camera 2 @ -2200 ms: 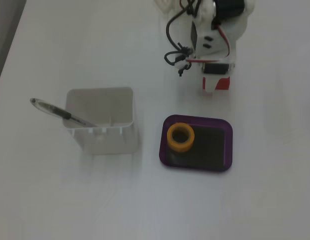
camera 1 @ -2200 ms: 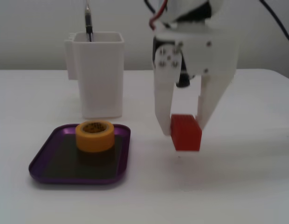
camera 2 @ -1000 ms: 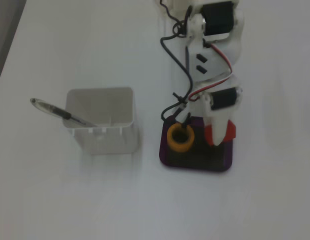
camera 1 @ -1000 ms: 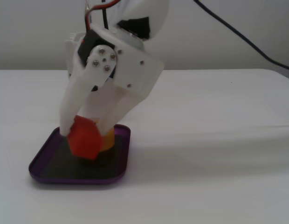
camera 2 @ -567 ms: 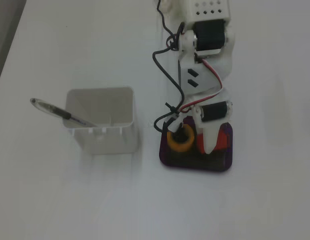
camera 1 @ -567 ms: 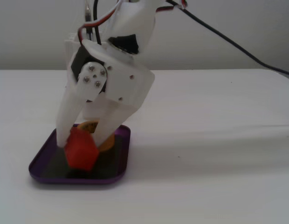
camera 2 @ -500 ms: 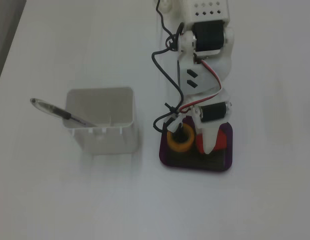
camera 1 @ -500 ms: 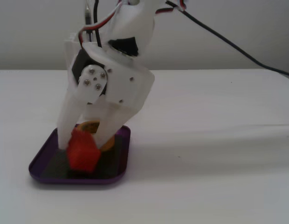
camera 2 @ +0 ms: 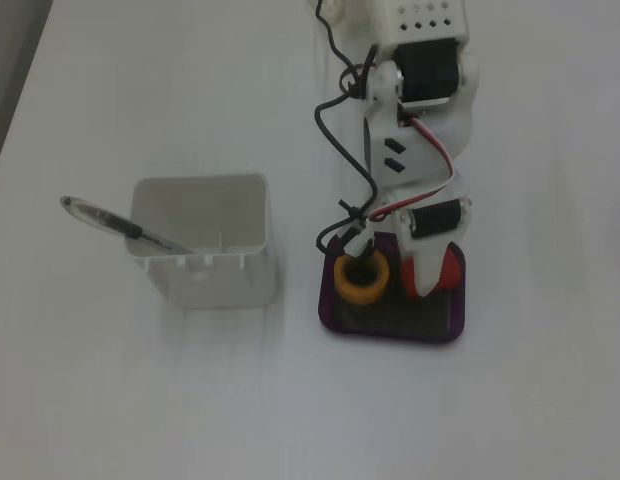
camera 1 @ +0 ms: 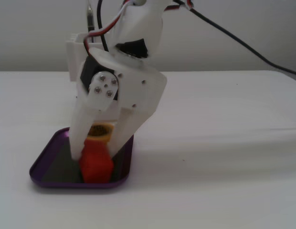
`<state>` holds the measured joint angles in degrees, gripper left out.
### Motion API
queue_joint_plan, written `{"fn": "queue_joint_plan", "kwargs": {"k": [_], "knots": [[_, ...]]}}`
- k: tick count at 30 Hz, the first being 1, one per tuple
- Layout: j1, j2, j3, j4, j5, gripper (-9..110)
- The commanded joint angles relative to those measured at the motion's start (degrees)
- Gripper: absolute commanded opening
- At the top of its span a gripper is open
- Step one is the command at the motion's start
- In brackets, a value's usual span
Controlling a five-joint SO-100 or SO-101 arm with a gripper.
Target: Pick up the red cube and place it in the box.
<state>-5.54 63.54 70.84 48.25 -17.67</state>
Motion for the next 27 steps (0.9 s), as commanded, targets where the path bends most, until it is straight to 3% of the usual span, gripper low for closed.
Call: {"fn": "queue_joint_plan", "kwargs": {"k": [1,8,16,21,27], "knots": [[0.44,3.96,-3.96,4.31,0.35,15],[0.18,13.62,-10.46,13.97,0.44,18],[0.97,30.06,-20.48,35.33,0.35,18],[3.69,43.15,-19.07,45.88,2.46,18],[12.66,57.66,-5.45,45.79,8.26,18]]}}
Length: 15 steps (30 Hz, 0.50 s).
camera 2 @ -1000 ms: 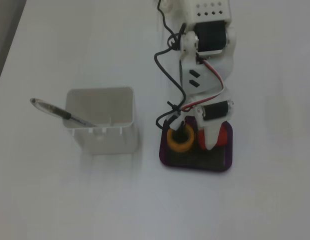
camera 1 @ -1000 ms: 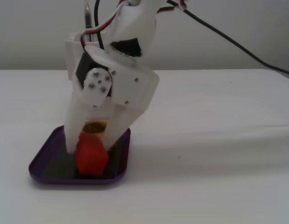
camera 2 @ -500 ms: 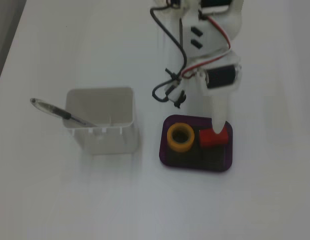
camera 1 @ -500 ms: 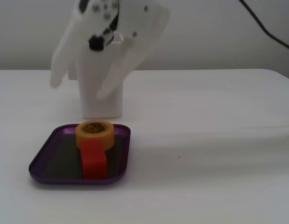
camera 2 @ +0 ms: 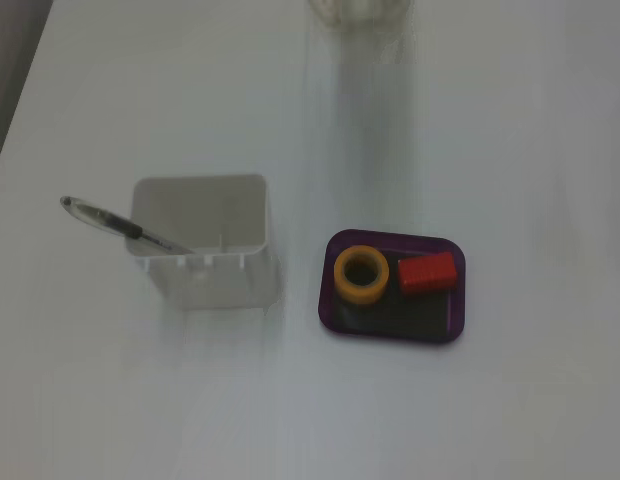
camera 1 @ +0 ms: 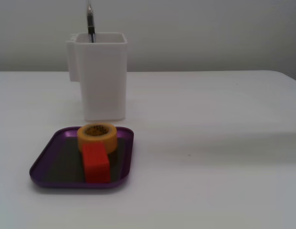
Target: Pick up the red cube and place it in the box.
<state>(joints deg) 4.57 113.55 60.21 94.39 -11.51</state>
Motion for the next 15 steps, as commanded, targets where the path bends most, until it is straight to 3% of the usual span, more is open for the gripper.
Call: {"fn": "queue_joint_plan", "kwargs": {"k": [1,7,15], "knots": [[3.52,10.02,8.7,-1.49,3.52,18],[4.92,25.84,36.21,-12.39,9.49,18],[4.66,49.83,77.34,-29.62,9.67,18]]}}
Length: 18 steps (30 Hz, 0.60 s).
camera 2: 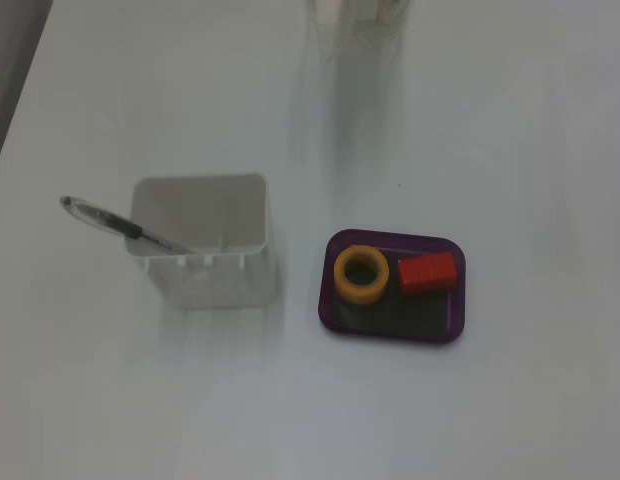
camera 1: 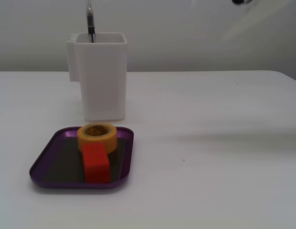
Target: Pick up the red cube and place it in the box.
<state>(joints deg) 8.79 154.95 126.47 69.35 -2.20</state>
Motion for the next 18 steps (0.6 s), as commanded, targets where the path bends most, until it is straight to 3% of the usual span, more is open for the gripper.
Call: {"fn": "queue_joint_plan", "kwargs": {"k": [1,12,18], "knots": [[0.18,11.43,14.5,-4.92,0.35,18],[0.0,39.37,35.6,-1.05,2.11,18],[0.0,42.71,39.99,0.44,1.76,18]]}}
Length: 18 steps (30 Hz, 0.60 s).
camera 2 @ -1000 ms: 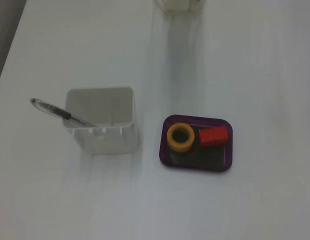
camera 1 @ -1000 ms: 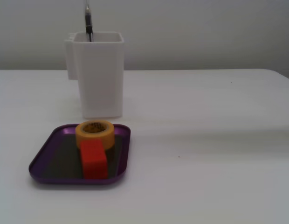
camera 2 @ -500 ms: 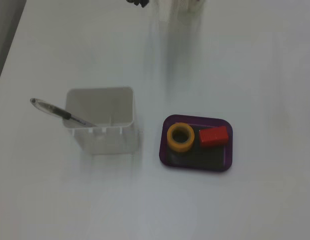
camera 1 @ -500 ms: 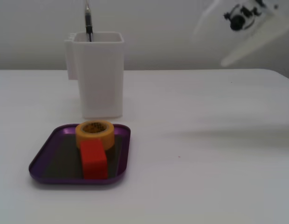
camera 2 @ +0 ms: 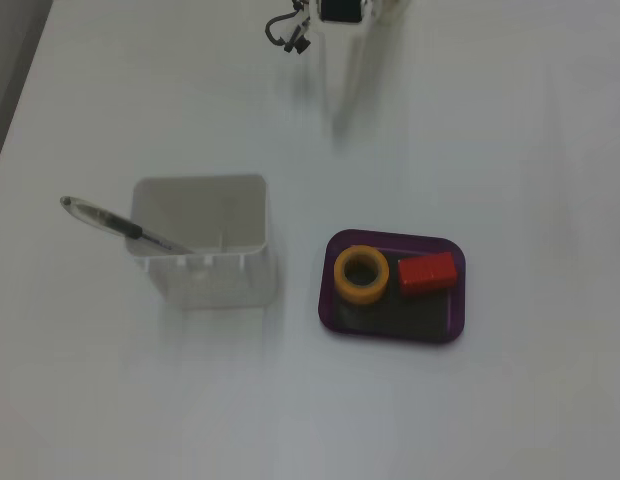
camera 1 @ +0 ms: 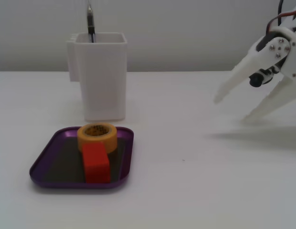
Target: Pick up the red cube and place it in the box.
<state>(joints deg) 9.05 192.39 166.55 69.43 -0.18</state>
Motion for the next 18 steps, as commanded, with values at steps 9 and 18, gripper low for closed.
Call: {"fn": "queue_joint_plan", "kwargs": {"k": [9,18], "knots": [[-0.26,5.19,0.79,0.44,-0.26,13],[-0.26,5.19,4.04,0.26,0.35,1]]}}
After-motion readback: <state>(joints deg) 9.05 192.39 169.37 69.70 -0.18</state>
